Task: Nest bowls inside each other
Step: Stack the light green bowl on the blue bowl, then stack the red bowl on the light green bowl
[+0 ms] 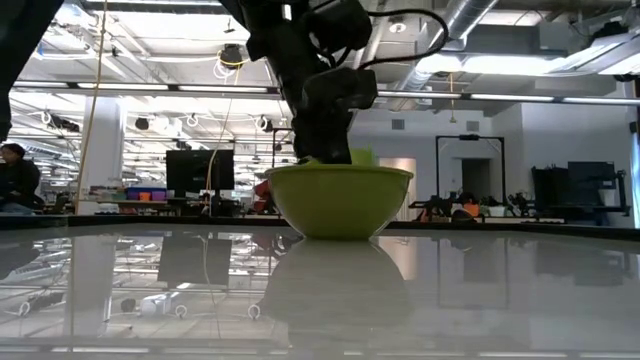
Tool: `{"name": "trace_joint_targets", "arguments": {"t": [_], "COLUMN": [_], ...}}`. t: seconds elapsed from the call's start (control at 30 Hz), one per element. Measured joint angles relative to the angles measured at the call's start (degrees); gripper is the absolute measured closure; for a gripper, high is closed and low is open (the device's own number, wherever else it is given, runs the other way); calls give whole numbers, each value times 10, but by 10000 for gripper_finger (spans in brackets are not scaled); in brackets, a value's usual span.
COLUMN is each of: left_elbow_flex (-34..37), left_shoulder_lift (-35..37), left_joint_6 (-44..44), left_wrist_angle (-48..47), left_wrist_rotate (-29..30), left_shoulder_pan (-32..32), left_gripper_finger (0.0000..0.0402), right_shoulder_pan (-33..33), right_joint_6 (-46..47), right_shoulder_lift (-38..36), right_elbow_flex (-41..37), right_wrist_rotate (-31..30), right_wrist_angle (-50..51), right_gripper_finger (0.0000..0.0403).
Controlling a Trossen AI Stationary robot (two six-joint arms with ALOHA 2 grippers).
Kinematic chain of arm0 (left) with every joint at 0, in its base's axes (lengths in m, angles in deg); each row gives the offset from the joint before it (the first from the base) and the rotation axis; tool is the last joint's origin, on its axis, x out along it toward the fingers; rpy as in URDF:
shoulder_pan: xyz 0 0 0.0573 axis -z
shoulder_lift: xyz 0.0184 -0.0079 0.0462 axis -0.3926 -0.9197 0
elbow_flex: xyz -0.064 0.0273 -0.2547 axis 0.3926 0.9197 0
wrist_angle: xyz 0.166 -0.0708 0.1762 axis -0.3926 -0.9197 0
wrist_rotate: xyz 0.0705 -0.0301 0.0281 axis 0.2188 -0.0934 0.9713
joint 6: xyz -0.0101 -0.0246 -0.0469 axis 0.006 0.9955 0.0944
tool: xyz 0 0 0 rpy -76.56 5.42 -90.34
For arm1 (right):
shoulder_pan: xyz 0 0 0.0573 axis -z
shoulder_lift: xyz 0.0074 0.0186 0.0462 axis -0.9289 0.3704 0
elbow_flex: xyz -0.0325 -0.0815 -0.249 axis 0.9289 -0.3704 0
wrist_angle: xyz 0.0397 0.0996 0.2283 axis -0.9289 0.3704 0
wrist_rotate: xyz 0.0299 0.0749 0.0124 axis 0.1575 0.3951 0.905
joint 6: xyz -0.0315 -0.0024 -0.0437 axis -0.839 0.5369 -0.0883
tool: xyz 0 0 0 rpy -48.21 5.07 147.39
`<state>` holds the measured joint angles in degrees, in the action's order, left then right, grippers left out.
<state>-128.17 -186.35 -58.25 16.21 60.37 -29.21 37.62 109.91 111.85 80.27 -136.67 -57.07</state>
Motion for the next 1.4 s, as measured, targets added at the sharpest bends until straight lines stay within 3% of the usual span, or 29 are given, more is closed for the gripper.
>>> {"name": "trace_joint_targets", "arguments": {"t": [0.17, 0.3, 0.57, 0.8, 0.93, 1.1, 1.3, 1.4], "left_elbow_flex": [0, 0, 0, 0, -1, -1, -1, 0], "left_shoulder_lift": [0, 0, 0, 41, 85, 138, 184, 200], "left_joint_6": [12, 20, 45, 104, 103, 55, 25, 29], "left_wrist_angle": [11, 25, 26, 40, -1, -132, -296, -333], "left_wrist_rotate": [-35, -72, -90, -200, -218, -216, -160, -145], "left_shoulder_pan": [-9, -12, -13, -49, -59, -33, 25, 56], "left_gripper_finger": [396, 367, 234, 142, 132, 136, 136, 136], "right_shoulder_pan": [-12, -13, -13, -13, -13, -13, -13, -13], "right_joint_6": [0, 0, 0, 0, 0, -1, -2, -10], "right_shoulder_lift": [0, 0, 0, 0, 0, 0, 0, 0], "right_elbow_flex": [0, 0, 0, 0, 0, 0, 0, 0], "right_wrist_rotate": [0, 0, 0, 1, 2, 2, 2, 2], "right_wrist_angle": [-4, -5, -5, 1, 3, 7, 19, 19], "right_gripper_finger": [129, 129, 129, 129, 129, 129, 129, 129]}}
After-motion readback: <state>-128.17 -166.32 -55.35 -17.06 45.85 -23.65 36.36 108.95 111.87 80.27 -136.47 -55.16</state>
